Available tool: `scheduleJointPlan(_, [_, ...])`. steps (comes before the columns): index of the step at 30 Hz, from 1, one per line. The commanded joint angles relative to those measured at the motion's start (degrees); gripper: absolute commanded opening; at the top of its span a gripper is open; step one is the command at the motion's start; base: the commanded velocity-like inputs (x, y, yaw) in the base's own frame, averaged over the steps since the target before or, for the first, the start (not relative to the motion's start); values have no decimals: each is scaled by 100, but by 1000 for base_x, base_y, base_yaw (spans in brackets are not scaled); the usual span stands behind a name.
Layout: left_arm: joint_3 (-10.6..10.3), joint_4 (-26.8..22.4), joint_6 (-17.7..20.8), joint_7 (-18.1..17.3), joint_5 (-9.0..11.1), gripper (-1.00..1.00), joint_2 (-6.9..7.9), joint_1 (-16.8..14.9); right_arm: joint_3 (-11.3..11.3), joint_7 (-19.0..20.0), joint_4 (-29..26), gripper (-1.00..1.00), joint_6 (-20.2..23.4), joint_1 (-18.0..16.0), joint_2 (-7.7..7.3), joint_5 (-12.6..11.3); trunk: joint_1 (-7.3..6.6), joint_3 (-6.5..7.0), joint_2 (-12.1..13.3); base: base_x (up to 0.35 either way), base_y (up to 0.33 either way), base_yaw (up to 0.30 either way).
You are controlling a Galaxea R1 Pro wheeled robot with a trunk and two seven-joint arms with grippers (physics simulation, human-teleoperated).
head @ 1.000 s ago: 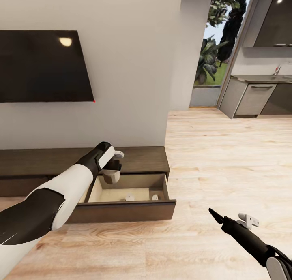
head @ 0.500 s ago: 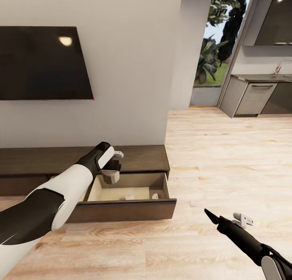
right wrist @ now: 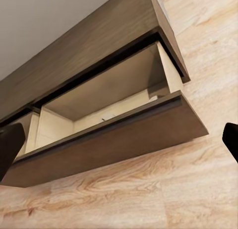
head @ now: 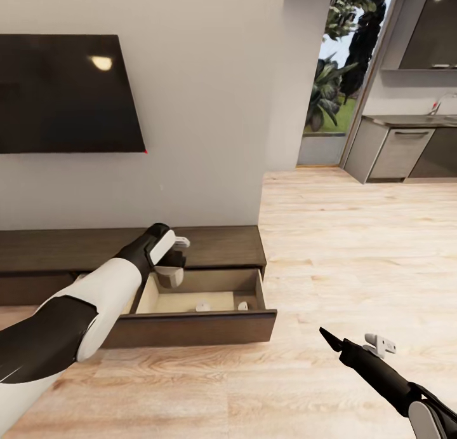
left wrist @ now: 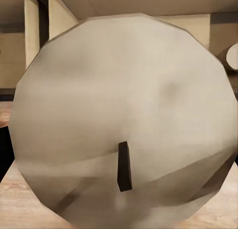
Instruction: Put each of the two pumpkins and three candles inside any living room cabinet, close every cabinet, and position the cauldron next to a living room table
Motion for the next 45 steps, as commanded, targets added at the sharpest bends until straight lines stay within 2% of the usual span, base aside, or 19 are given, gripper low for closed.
scheduleJointPlan(1, [-41,-1,-13,43,68,-100,28,-5,-9,11,-4,100,44,-4,1,-25,22,-24,-45,0,0,0])
scheduleJointPlan(7, [-43,2,-99,39,70,-100,225,-5,-9,10,-4,100,41,-4,1,-25,154,-131,-286,0,0,0])
scheduleJointPlan(12, [-51,3,-140,36,71,-100,298,-4,-9,16,-4,100,41,-4,1,-37,264,-221,-486,0,0,0])
scheduleJointPlan(23, [-81,3,-280,32,55,-100,309,-4,-9,18,-4,100,41,-4,-1,-61,506,-419,-927,0,0,0])
scheduleJointPlan(45, [-87,3,-303,-10,53,-100,316,-4,-9,19,-4,100,42,-4,0,-58,989,-814,-1810,0,0,0])
